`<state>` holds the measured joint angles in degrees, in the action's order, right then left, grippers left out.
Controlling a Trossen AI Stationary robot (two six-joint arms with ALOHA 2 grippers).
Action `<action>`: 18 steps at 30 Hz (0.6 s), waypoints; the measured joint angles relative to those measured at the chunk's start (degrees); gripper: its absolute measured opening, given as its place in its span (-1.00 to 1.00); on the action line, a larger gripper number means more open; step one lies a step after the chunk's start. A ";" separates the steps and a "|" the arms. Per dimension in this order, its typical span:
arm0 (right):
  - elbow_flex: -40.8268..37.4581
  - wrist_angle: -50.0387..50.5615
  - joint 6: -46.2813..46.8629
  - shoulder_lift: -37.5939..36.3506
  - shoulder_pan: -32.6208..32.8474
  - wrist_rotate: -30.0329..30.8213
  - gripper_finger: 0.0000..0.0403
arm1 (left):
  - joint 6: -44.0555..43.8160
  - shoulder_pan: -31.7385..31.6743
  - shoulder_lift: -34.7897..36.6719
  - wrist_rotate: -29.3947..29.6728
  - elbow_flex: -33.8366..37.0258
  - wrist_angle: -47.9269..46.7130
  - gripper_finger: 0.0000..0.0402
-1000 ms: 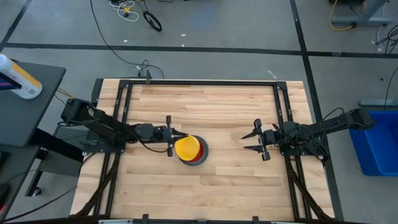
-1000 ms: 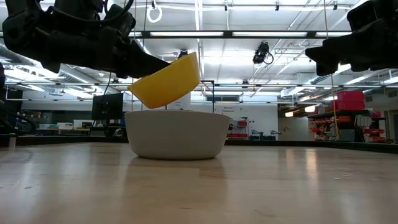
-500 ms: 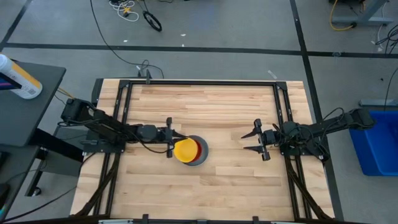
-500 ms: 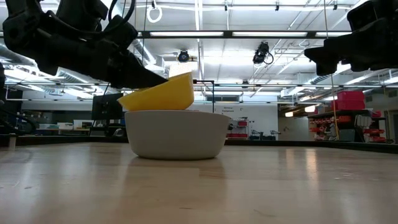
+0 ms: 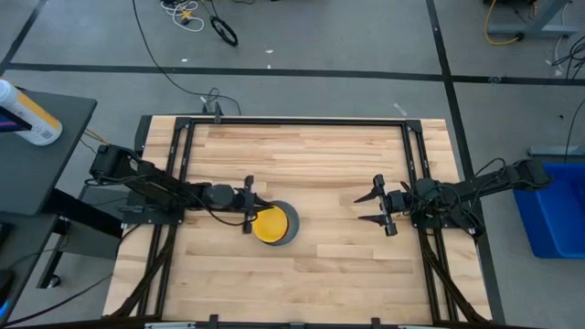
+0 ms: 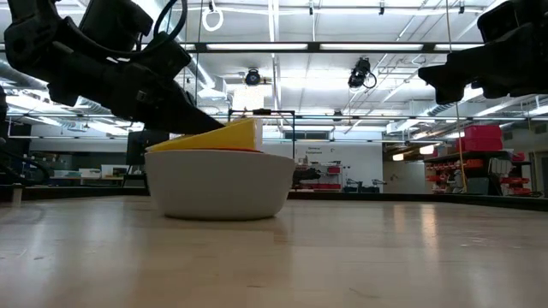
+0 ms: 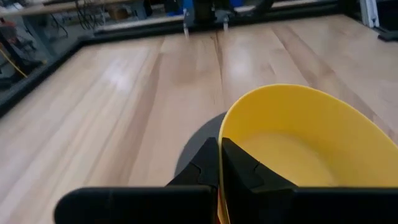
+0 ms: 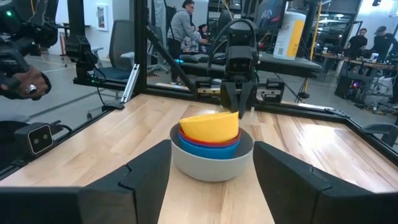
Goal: Nest bowls inside each other
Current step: Stack the yellow bowl on the red bowl
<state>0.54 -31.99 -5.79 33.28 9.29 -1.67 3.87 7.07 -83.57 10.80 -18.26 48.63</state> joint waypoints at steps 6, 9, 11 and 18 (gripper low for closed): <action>0.00 0.01 0.25 0.00 0.00 0.00 0.23 | -1.14 0.00 0.00 -1.57 -2.23 -6.77 -0.97; 0.00 0.02 0.70 0.01 -0.01 0.00 0.26 | -0.66 0.00 0.00 -1.70 -5.35 -12.85 -0.97; 0.00 0.07 0.96 0.02 -0.01 0.00 0.27 | -0.20 0.00 0.00 -1.73 -7.61 -17.04 -0.97; 0.00 1.74 2.40 0.02 0.01 0.00 0.32 | 0.14 0.00 0.00 -2.10 -13.91 -30.74 -0.97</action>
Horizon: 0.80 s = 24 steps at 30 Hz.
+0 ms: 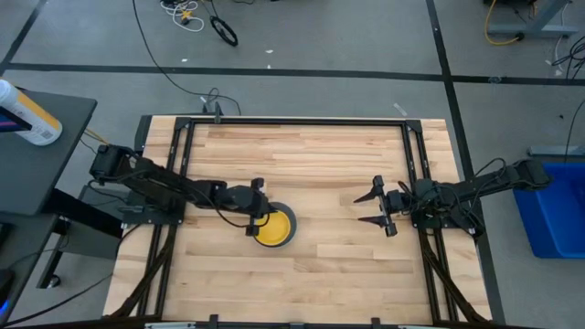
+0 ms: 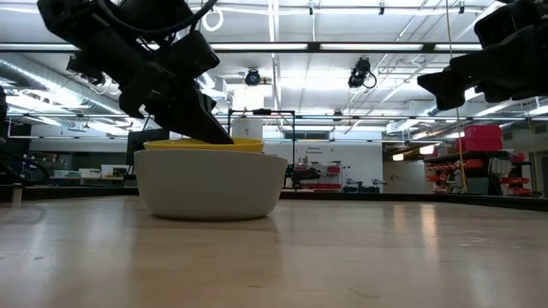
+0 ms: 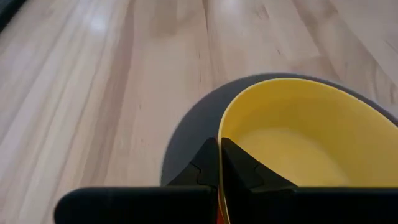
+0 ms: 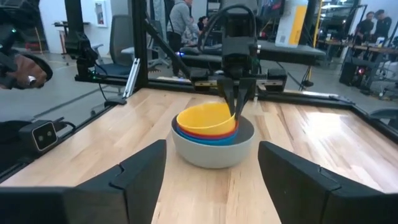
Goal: Nest bowls inside each other
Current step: Stack the yellow bowl on the red bowl
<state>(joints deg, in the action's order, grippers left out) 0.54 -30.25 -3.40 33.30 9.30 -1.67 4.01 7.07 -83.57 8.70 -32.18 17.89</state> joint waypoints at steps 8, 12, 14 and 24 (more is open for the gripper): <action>0.00 0.47 0.96 0.00 -0.01 -0.02 0.36 | -0.02 -0.15 0.02 -3.05 -3.21 -7.52 -0.97; 0.00 0.47 1.41 0.00 0.00 -0.03 0.37 | -0.11 -0.74 0.02 -4.76 -3.51 -8.42 -0.97; 0.00 0.47 1.48 0.00 -0.02 -0.37 0.38 | -0.09 -1.11 0.02 -5.47 -3.48 -8.28 -0.97; 0.00 0.47 1.94 0.00 0.00 -0.55 0.28 | -0.45 -2.19 0.02 -6.79 -3.40 -7.02 -0.97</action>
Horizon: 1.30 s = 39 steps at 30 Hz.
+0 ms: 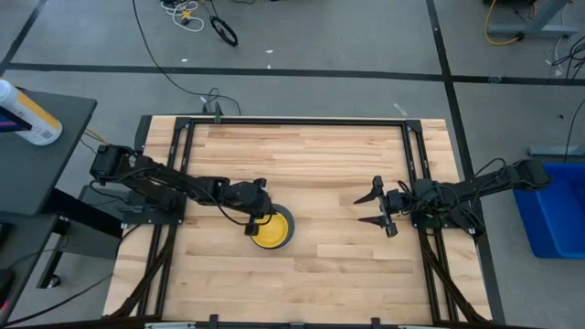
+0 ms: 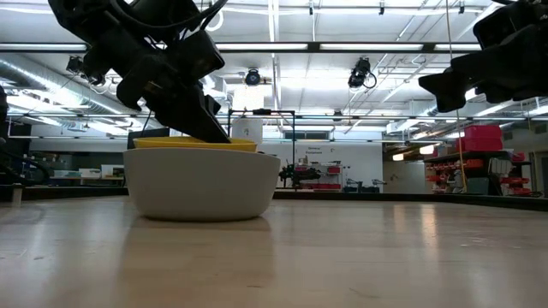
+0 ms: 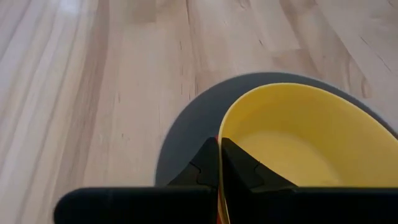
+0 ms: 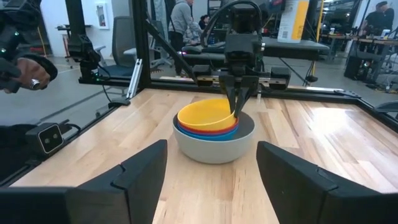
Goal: Nest bowls inside each other
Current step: Stack the yellow bowl on the red bowl, then return to Home Position
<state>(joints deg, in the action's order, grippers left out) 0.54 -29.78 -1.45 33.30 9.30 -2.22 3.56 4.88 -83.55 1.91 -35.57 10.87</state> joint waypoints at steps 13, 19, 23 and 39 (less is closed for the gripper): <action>0.00 0.07 0.60 0.00 -0.01 -0.03 0.14 | 0.06 -0.02 -0.02 1.37 0.40 1.74 -0.26; 0.00 0.48 0.74 -0.02 -0.02 -0.02 0.10 | -0.99 -0.02 -0.02 1.05 1.40 3.30 0.12; 0.00 0.52 0.85 -0.02 -0.02 -0.04 0.06 | -1.01 -0.02 -0.02 1.05 1.40 5.51 0.28; 0.00 1.75 2.04 -0.03 -0.02 5.83 -0.08 | 3.84 0.00 9.60 6.21 1.43 4.57 0.25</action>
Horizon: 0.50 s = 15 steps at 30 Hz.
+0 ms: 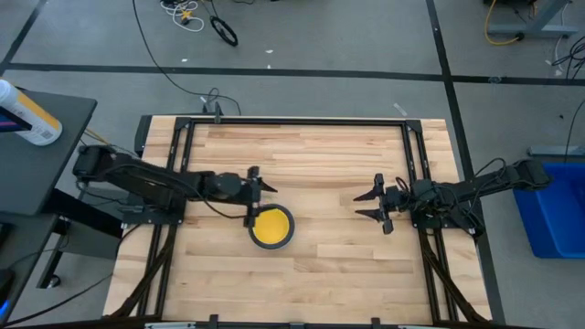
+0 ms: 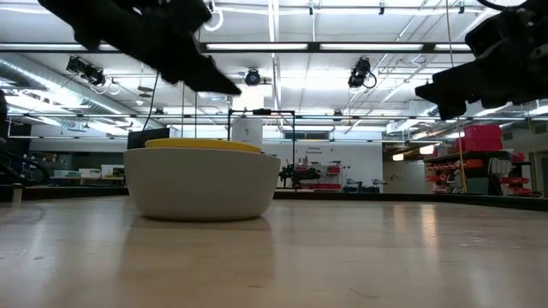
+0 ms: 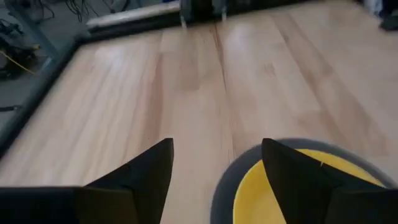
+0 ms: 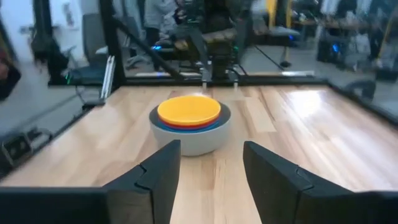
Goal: Nest bowls inside each other
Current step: Return to Home Position
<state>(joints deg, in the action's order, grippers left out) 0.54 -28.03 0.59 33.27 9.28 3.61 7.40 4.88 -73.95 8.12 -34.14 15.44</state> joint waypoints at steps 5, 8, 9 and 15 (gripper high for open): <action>0.04 0.38 3.56 -1.16 0.00 -2.85 -0.11 | -0.71 1.12 11.42 0.09 -0.03 -7.62 0.23; 0.04 1.01 2.30 -2.83 0.02 -8.99 -0.13 | -1.47 2.41 18.12 0.64 -0.05 -11.92 0.23; 0.27 1.21 2.29 -3.64 0.02 -10.44 -0.14 | -1.84 2.97 20.29 0.81 -0.03 -13.72 0.23; 7.43 17.33 2.42 -9.50 0.11 -14.37 -0.18 | -5.74 6.11 29.83 4.34 -0.05 -23.88 0.23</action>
<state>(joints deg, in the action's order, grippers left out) 7.96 -10.70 3.01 23.77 9.39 -10.76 1.66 10.99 -44.13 12.46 -34.19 -8.44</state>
